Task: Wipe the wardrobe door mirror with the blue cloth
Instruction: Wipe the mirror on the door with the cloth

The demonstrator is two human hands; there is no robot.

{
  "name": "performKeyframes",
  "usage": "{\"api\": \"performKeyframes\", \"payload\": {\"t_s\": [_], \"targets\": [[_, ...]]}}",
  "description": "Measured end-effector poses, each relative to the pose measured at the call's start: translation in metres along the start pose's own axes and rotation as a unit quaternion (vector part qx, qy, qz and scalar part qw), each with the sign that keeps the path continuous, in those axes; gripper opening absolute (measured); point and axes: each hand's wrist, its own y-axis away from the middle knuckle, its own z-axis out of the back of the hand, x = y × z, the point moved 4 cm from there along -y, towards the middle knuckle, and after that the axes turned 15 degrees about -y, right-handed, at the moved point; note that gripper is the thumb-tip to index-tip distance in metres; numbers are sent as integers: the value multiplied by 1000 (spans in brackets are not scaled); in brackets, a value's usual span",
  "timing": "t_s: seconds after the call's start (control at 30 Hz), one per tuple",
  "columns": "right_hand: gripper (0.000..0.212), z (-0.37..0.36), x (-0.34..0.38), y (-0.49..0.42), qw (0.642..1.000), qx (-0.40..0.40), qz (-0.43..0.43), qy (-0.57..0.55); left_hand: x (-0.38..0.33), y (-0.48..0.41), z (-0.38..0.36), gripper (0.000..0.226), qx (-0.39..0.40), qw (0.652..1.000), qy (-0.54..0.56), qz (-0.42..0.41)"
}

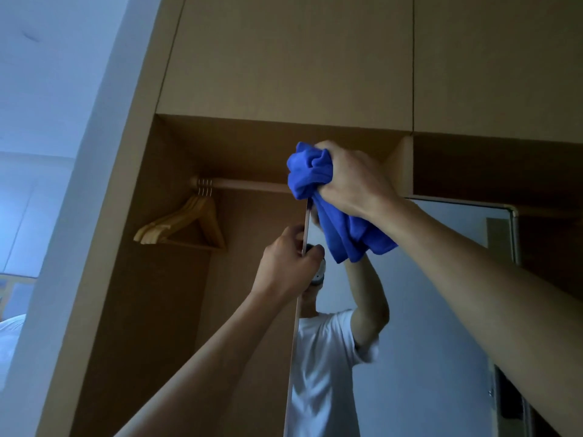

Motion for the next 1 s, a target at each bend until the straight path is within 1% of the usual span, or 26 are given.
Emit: {"api": "performKeyframes", "payload": {"t_s": [0.1, 0.2, 0.27, 0.33, 0.4, 0.5, 0.53, 0.6, 0.63, 0.73, 0.8, 0.9, 1.0], "targets": [[59, -2, 2, 9, 997, 3, 66, 36, 5, 6, -3, 35, 0, 1000, 7, 9], [68, -10, 10, 16, 983, 5, 136, 126, 11, 16, -7, 19, 3, 1000, 23, 18], [68, -15, 19, 20, 971, 14, 170, 168, 15, 24, -8, 17, 7, 999, 38, 34], [65, -22, 25, 26, 963, 30, 190, 188, 22, 32, -10, 21, 19, 997, 47, 54], [61, -29, 27, 37, 959, 49, 198, 195, 31, 42, -13, 22, 35, 995, 63, 69], [60, -42, 27, 62, 959, 80, 194, 190, 44, 63, -20, 36, 55, 990, 94, 86], [59, -47, 27, 72, 959, 89, 192, 190, 50, 70, -24, 33, 57, 989, 100, 92], [59, -57, 28, 92, 956, 101, 194, 196, 60, 82, -30, 17, 63, 986, 111, 109], [57, -63, 29, 102, 954, 109, 196, 200, 63, 88, -32, 15, 69, 983, 123, 116], [52, -80, 29, 130, 950, 138, 195, 203, 69, 108, -39, 26, 86, 976, 152, 132], [49, -87, 28, 142, 948, 150, 194, 205, 72, 120, -43, 27, 94, 972, 167, 134], [47, -86, 29, 144, 949, 132, 194, 211, 81, 138, -50, 33, 114, 969, 168, 138], [51, -78, 32, 127, 954, 100, 174, 220, 90, 152, -54, 38, 123, 967, 168, 147]]}}
